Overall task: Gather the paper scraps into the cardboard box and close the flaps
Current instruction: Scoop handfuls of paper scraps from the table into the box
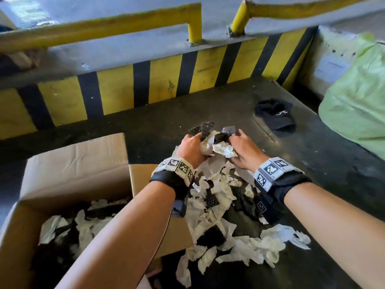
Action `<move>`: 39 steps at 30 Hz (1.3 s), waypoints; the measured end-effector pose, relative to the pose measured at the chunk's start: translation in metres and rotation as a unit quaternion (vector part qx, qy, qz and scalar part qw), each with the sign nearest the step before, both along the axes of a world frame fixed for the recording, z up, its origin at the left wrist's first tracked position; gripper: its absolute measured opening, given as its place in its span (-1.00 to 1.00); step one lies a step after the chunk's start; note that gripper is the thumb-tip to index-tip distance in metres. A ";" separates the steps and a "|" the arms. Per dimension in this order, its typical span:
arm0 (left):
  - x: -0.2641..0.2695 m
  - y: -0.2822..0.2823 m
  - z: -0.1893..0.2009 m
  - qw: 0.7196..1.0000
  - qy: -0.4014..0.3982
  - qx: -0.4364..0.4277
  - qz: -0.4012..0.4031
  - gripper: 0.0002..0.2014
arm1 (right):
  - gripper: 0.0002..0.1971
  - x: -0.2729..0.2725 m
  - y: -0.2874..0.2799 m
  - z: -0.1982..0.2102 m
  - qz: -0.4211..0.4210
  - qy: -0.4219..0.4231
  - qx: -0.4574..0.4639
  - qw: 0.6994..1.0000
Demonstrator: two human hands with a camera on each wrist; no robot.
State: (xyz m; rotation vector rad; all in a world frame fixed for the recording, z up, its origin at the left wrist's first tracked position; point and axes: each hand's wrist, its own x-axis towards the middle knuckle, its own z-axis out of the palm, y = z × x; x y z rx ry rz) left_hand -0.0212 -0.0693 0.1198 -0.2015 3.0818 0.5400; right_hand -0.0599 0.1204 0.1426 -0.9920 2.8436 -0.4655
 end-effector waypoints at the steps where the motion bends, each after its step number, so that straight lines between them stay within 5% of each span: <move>1: 0.011 -0.009 0.010 1.000 0.011 0.008 0.008 -0.57 | -0.71 0.008 -0.009 0.008 0.012 0.013 -0.006 1.000; 10: 0.166 -0.130 0.089 0.995 0.062 0.017 0.081 -0.54 | -0.55 0.110 -0.144 0.051 0.142 0.017 -0.101 0.985; 17: 0.280 -0.239 0.074 0.977 0.018 0.017 0.212 -0.32 | -0.53 0.212 -0.268 0.044 0.190 -0.058 -0.076 0.977; 23: 0.331 -0.280 0.007 0.964 -0.052 -0.006 0.260 -0.31 | -0.39 0.255 -0.322 -0.007 0.295 -0.031 0.109 0.949; 28: 0.346 -0.283 -0.025 0.933 -0.298 0.065 0.188 -0.04 | -0.12 0.254 -0.325 -0.031 0.267 -0.126 0.350 0.889; 30: 0.342 -0.288 -0.017 0.926 -0.323 0.076 0.178 -0.03 | -0.34 0.239 -0.331 -0.026 0.260 -0.148 0.359 0.884; 33: 0.330 -0.302 -0.011 0.941 -0.237 0.053 0.236 -0.24 | -0.68 0.220 -0.342 -0.014 0.204 -0.144 0.277 0.928; 34: 0.327 -0.303 -0.013 0.941 -0.216 0.031 0.260 -0.24 | -0.64 0.217 -0.346 -0.017 0.192 -0.147 0.243 0.939; 36: 0.323 -0.300 -0.024 0.928 -0.235 0.005 0.291 -0.01 | -0.21 0.218 -0.352 -0.026 0.200 -0.190 0.222 0.935; 39: 0.323 -0.294 -0.046 0.906 -0.338 0.020 0.253 0.38 | 0.32 0.235 -0.359 -0.054 0.255 -0.246 0.312 0.882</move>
